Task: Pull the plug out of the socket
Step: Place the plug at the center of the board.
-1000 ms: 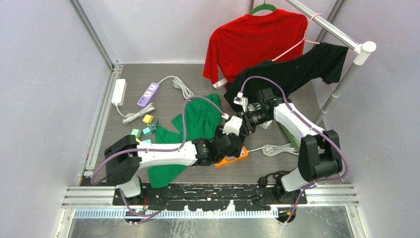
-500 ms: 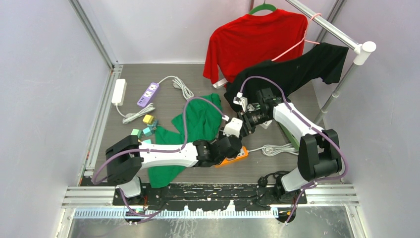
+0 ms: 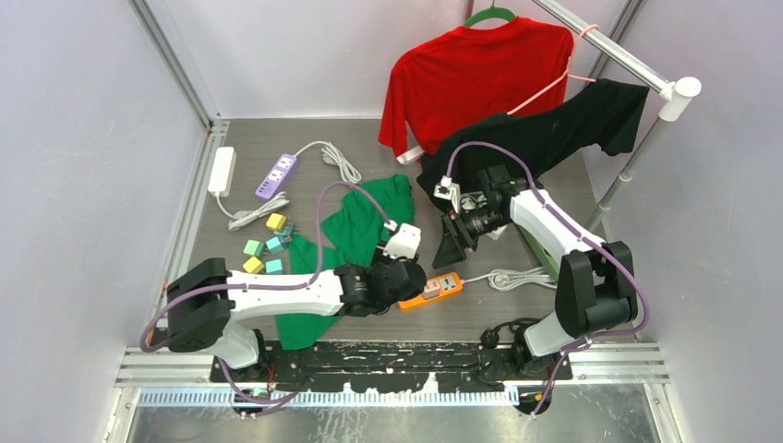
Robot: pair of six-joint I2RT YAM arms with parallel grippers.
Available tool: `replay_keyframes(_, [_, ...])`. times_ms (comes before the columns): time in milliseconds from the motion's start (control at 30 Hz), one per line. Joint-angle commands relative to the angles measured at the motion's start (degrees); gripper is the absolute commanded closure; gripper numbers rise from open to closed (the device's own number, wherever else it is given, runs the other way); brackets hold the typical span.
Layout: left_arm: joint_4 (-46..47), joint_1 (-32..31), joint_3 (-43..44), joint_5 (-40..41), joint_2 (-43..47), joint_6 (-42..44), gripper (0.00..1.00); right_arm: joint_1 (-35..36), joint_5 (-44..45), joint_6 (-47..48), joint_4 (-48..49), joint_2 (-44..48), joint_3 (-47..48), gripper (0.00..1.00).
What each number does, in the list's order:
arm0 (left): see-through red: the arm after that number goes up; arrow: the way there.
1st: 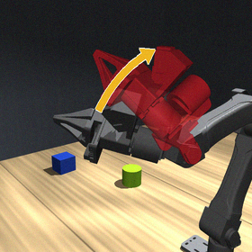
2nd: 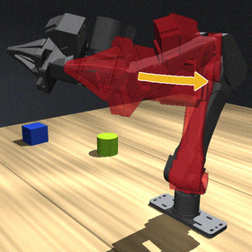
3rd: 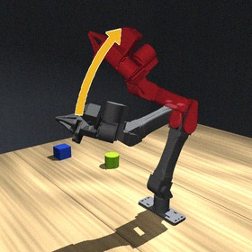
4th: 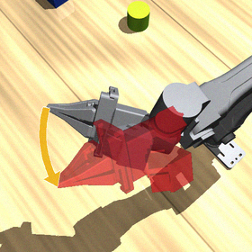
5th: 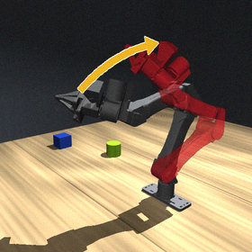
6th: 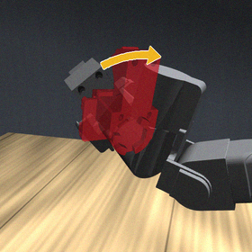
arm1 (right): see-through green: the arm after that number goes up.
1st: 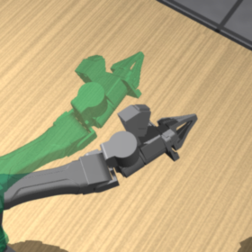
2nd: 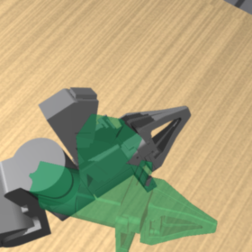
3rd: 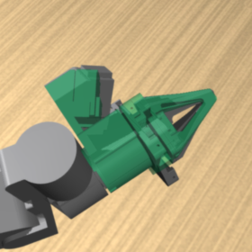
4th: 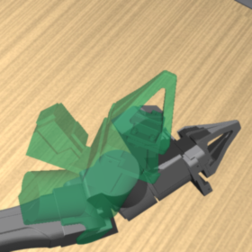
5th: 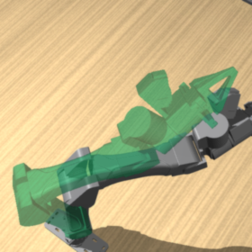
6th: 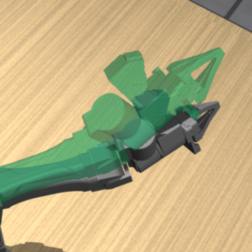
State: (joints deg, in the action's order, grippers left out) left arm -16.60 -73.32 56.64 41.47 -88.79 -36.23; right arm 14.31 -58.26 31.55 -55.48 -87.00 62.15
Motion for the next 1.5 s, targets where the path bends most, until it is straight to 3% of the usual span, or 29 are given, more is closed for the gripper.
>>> replay_keyframes(0, [-10.49, 1.27, 0.06, 12.16, 4.64, -5.99, 1.00, 0.34, -1.51, 2.49, -0.94, 2.01, 1.83, 0.31])
replay_keyframes(67, [-17.66, 3.54, -0.01, 13.68, 5.12, -12.47, 1.00, 0.32, -1.33, 2.54, -0.87, 1.93, 1.78, 0.31])
replay_keyframes(167, [-22.42, 9.81, -0.84, 9.27, 6.12, -16.42, 1.00, 0.30, -1.21, 2.51, -0.77, 1.84, 1.67, 0.31])
replay_keyframes(600, [-18.04, 38.67, -13.92, -8.18, 20.20, -17.11, 1.00, 0.21, -1.07, 3.05, -0.77, 1.40, 1.55, 0.33])
replay_keyframes(833, [-16.92, 53.80, -15.68, -15.68, 21.02, -15.09, 1.00, 0.28, -1.02, 3.19, -0.77, 1.40, 1.43, 0.34])
replay_keyframes(1200, [-14.33, 67.40, -16.20, -24.60, 16.59, -14.55, 1.00, 0.21, -0.93, 3.56, -0.99, 1.32, 1.45, 0.34])
replay_keyframes(1433, [-14.38, 69.88, -14.75, -28.15, 12.07, -12.64, 0.97, 0.23, -0.86, 4.31, -1.29, 1.39, 1.43, 0.34])
replay_keyframes(1467, [-14.43, 69.97, -14.84, -28.07, 12.20, -12.72, 0.73, 0.20, -0.89, 4.51, -1.37, 1.37, 1.33, 0.34])
